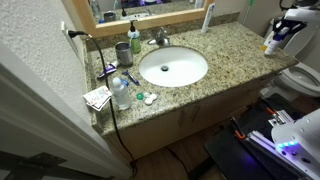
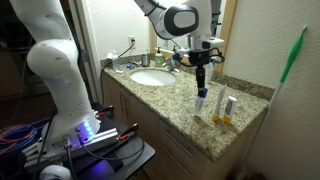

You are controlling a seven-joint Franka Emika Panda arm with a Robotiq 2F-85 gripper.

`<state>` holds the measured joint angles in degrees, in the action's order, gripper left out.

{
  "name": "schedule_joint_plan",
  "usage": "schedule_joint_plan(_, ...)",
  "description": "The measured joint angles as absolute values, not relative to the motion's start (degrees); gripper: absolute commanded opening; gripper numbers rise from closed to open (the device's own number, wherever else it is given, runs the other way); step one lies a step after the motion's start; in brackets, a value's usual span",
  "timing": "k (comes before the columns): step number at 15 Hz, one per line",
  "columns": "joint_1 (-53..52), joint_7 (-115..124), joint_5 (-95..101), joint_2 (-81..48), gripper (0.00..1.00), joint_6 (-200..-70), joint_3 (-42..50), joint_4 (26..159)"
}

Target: Take the small bottle with a blue cap located near the mirror and place it to the right

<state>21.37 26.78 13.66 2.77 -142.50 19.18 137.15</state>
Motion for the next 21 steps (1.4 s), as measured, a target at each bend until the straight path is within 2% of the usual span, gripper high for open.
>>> schedule_joint_plan(11,20.12,51.61,24.76,-2.56,0.14,-152.88,19.28,135.87)
schedule_joint_plan(21,17.48,52.82,13.27,-4.06,0.14,-164.61,19.12,139.19)
